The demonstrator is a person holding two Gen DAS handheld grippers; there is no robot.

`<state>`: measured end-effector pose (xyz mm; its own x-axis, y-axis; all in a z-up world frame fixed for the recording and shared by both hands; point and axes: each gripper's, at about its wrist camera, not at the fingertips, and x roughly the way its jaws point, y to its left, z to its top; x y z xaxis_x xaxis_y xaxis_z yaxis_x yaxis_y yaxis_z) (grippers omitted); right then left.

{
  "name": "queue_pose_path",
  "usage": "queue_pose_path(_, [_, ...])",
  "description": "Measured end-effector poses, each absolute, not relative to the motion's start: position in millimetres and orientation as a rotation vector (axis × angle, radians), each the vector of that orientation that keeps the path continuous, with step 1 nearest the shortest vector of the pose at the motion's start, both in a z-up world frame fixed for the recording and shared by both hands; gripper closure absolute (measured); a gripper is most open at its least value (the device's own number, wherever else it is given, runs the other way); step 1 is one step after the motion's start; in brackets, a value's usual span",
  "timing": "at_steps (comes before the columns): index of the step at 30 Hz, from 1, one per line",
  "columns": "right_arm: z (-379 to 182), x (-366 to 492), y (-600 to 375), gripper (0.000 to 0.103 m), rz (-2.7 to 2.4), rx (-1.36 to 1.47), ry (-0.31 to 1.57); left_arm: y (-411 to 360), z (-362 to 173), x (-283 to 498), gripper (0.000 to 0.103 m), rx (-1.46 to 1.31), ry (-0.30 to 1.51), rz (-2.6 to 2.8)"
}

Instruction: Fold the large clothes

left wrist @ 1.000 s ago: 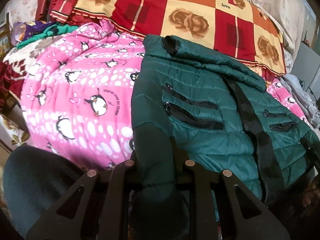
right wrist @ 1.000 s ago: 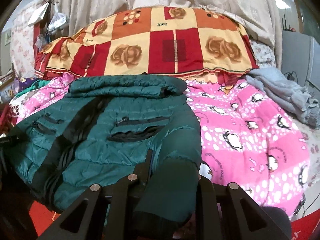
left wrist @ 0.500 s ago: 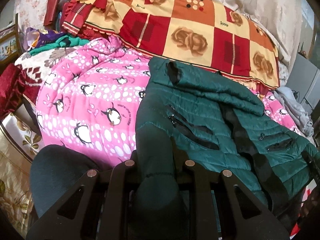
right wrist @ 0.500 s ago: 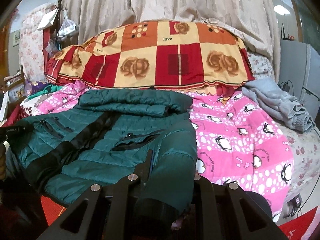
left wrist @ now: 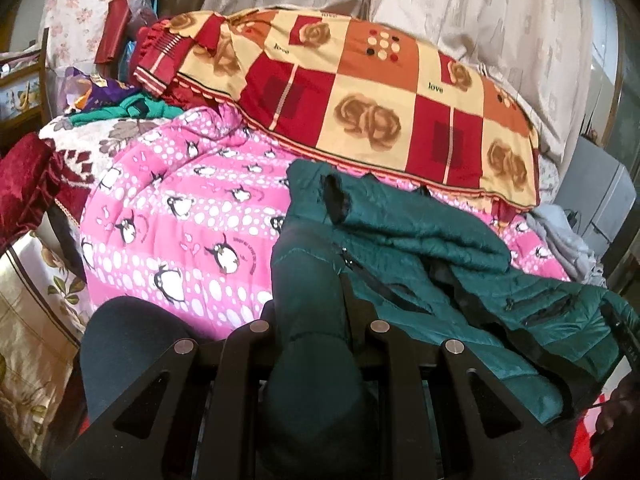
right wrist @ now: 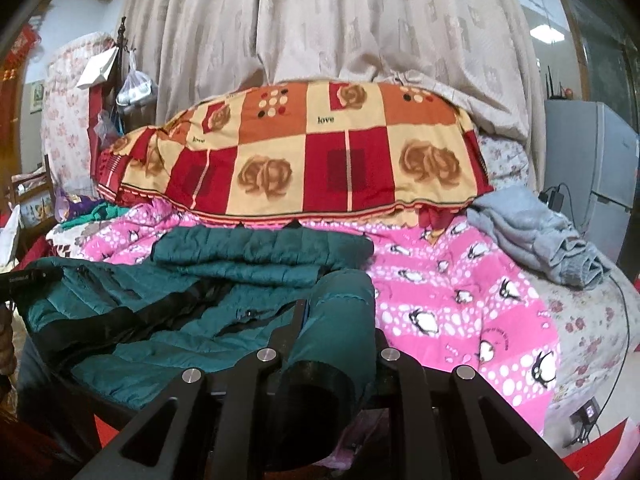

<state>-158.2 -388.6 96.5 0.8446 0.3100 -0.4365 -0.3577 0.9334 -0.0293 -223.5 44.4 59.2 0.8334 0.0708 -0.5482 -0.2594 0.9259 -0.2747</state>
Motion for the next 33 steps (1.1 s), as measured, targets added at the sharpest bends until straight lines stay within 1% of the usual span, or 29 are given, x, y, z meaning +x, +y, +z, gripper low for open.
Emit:
queue_pose_path(8, [99.6,-145.3,-383.1,0.087,0.353,-0.111,0.413,52.1,62.1,-205.4,0.088,-0.355,0.529,0.184])
queue_pose_path(16, [114.2,-96.5,-369.3,0.087,0.3,-0.08,0.35,60.1,94.8,-147.4,0.087,-0.335,0.425,0.144])
queue_pose_path(22, [121.2,-31.9,-355.4,0.087,0.271,-0.05,0.336,69.1,109.5,-81.4,0.087,-0.322,0.424,0.152])
queue_pose_path(26, [125.5,15.4,-342.4,0.087,0.255,-0.038,0.342,78.3,110.2,-38.3,0.087,-0.335,0.427,0.183])
queue_pose_path(30, [119.8,71.7,-329.3,0.087,0.231,-0.011,0.385,91.7,96.4,11.1,0.087,-0.358,0.451,0.223])
queue_pose_path(33, [108.7,114.0,-321.1,0.087,0.208,0.002,0.44,100.5,74.8,52.5,0.087,-0.358,0.497,0.251])
